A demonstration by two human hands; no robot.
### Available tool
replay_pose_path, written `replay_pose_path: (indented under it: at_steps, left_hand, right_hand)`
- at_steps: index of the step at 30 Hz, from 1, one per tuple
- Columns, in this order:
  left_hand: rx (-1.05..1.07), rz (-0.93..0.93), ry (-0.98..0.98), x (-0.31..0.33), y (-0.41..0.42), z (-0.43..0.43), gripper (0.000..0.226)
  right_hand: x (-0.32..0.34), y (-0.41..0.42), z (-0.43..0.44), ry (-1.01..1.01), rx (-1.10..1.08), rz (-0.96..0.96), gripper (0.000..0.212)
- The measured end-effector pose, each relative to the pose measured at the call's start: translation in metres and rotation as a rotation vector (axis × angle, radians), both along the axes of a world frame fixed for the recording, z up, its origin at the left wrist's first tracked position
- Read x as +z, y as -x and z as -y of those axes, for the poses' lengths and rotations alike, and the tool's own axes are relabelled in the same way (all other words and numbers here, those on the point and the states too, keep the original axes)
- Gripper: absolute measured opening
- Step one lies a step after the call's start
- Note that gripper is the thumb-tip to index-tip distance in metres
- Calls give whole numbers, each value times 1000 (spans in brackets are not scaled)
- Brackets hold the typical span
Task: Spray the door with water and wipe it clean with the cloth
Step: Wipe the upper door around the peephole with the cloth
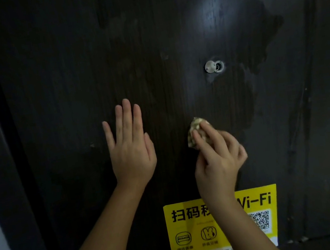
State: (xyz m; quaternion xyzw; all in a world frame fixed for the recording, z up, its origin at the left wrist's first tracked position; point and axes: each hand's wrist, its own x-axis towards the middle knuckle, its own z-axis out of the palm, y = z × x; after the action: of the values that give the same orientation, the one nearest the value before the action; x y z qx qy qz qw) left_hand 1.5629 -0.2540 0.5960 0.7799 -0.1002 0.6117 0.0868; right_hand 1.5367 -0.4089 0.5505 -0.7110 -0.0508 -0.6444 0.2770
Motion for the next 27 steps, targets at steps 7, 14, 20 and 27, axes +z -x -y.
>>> replay_pose_path:
  at_steps: [7,14,20,27]
  left_hand:
    - [22,-3,-12,1,0,-1,59]
    - [23,9,-16,0,-1,-2,59]
    - [23,8,-18,0,-1,-2,60]
    - [35,-1,-19,0,0,0,60]
  right_hand:
    - [18,2,-5,3,97,0,48]
    - [-37,7,-12,58,110,-13,44]
    - [-1,-4,-13,-20,138,12,45]
    - [-41,0,60,-268,25,18,47]
